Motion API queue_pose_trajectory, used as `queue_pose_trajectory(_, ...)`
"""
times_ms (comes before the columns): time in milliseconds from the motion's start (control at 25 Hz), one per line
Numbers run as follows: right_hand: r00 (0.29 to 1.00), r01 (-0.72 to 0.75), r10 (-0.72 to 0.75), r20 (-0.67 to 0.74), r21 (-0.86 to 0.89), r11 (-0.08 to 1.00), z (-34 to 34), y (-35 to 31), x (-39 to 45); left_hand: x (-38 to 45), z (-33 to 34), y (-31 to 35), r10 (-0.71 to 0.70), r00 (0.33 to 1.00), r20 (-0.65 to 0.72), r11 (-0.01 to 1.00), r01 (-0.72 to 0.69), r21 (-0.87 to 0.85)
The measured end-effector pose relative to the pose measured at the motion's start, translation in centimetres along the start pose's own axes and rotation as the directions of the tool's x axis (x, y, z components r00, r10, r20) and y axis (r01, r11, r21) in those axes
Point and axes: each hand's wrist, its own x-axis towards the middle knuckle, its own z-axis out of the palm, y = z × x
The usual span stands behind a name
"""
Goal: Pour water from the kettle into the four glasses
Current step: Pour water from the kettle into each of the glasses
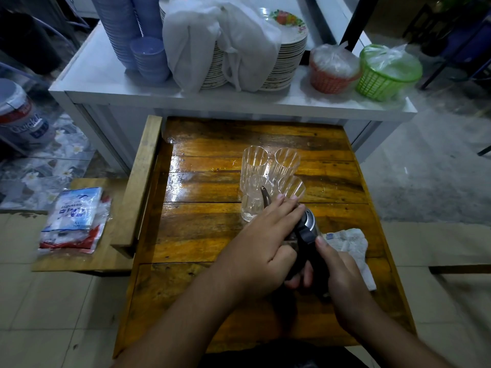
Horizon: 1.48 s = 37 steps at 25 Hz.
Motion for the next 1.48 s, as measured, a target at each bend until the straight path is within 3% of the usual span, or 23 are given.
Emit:
queue_pose_trajectory(520,0.988,0.152,-0.151,-0.039,0.022,0.988,0.3,-5.0,0.6,2.1,-3.7,2.8,0.201,0.960,-0.194,0.978,-0.208,-0.018)
queue_pose_trajectory(720,0.996,0.091,-0.091,-0.023,0.000,0.996,0.6,-8.3,1.6,4.0,-5.5,2.2,0.177,0.967,-0.183,0.982,-0.187,-0.040)
queue_pose_trajectory(1040,0.993,-0.120,0.119,-0.012,-0.138,0.983,0.4,-12.4,4.3,8.0,-10.3,0.6,0.047,0.998,0.040,0.990,-0.041,-0.134)
queue_pose_trajectory(1280,0.979,-0.201,0.204,-0.012,-0.224,0.954,0.6,-14.4,5.7,12.2,-13.5,-0.4,0.011,0.959,0.283,0.969,0.060,-0.240)
queue_pose_trajectory(1480,0.969,-0.241,0.248,-0.009,-0.266,0.933,0.7,-15.7,6.4,14.0,-14.2,-1.2,0.014,0.938,0.347,0.961,0.084,-0.265)
